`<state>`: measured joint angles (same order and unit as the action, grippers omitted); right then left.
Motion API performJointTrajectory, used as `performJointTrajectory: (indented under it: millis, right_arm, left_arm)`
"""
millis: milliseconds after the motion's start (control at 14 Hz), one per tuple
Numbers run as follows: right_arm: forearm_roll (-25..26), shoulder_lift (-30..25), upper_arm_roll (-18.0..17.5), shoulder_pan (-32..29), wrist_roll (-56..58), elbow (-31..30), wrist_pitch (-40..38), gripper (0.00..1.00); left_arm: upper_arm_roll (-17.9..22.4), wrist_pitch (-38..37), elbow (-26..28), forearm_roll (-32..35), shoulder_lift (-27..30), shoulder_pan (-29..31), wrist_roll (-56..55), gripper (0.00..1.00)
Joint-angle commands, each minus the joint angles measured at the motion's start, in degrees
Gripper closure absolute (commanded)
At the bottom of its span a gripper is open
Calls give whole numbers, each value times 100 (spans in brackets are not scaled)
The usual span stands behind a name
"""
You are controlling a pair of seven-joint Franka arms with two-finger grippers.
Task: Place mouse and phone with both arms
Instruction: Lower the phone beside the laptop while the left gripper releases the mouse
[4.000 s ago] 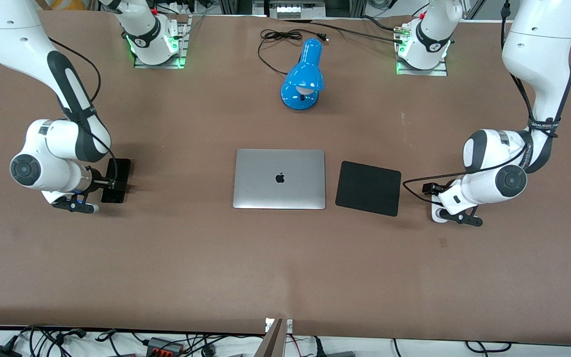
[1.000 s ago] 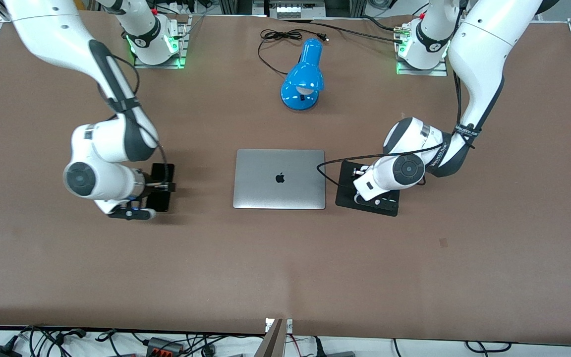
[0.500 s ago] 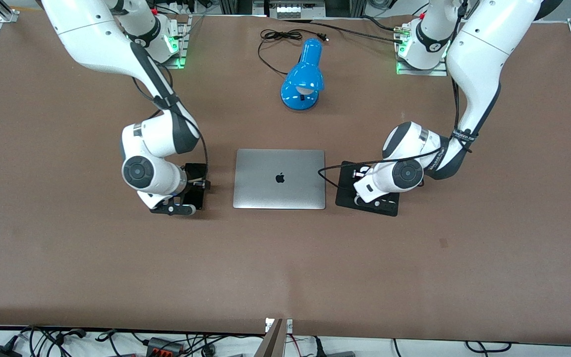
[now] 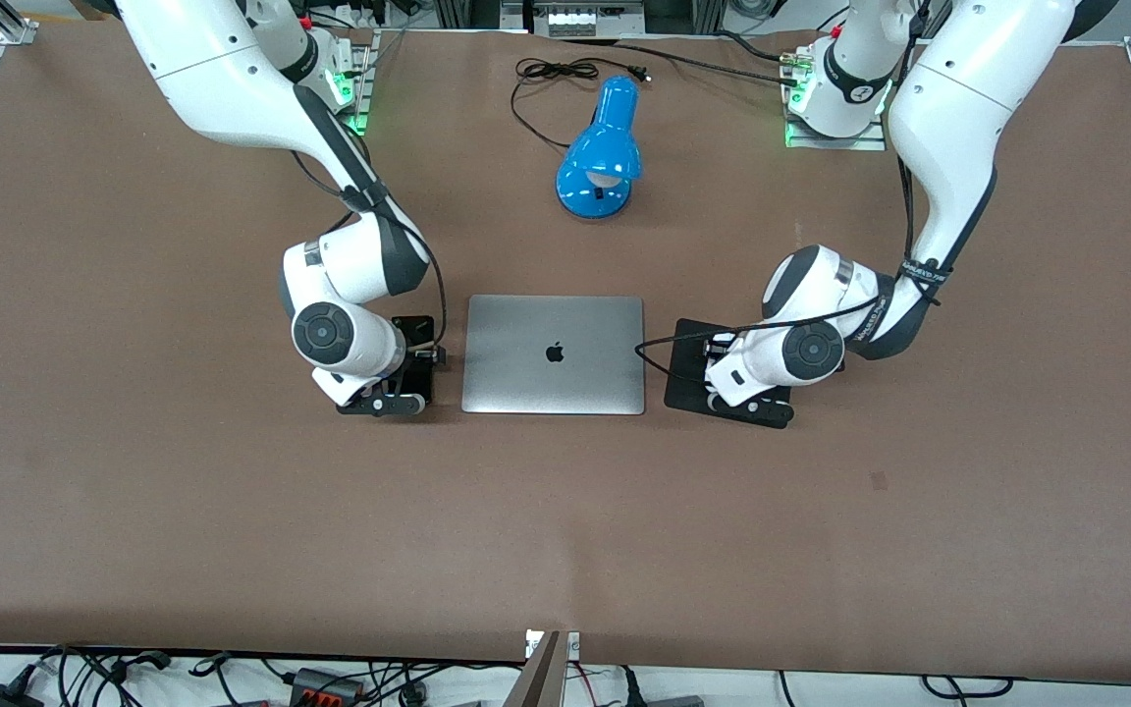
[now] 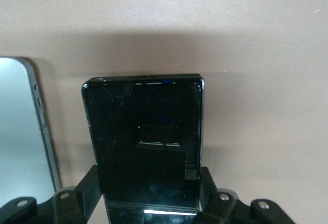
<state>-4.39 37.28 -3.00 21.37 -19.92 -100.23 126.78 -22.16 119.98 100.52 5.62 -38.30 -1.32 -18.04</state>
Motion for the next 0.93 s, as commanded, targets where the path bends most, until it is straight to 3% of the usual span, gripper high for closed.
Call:
performJointTrajectory:
  millis: [0, 286, 357, 429, 571, 857]
  right_arm:
    - [-80, 95, 27, 95, -48, 56, 31, 84]
    - [-62, 183, 27, 228, -39, 56, 145, 83]
    - [-62, 183, 27, 228, -30, 56, 145, 74]
    - [-62, 166, 36, 210, -30, 56, 137, 2]
    - [-54, 70, 62, 157, -12, 83, 102, 0]
    - [-27, -799, 290, 9, 119, 248, -486, 0]
  left_arm:
    - [-16, -998, -391, 132, 305, 227, -104, 0]
    - [-34, -2197, -1008, 132, 760, 675, -51, 0]
    - [-25, -2241, -1008, 132, 954, 755, -42, 0]
    - [-60, -2329, -1017, 123, 1103, 938, -33, 0]
    - [-148, -2723, -1043, 62, 1638, 1116, -33, 0]
    - [-192, -3427, -1078, 35, 2317, 1116, -33, 0]
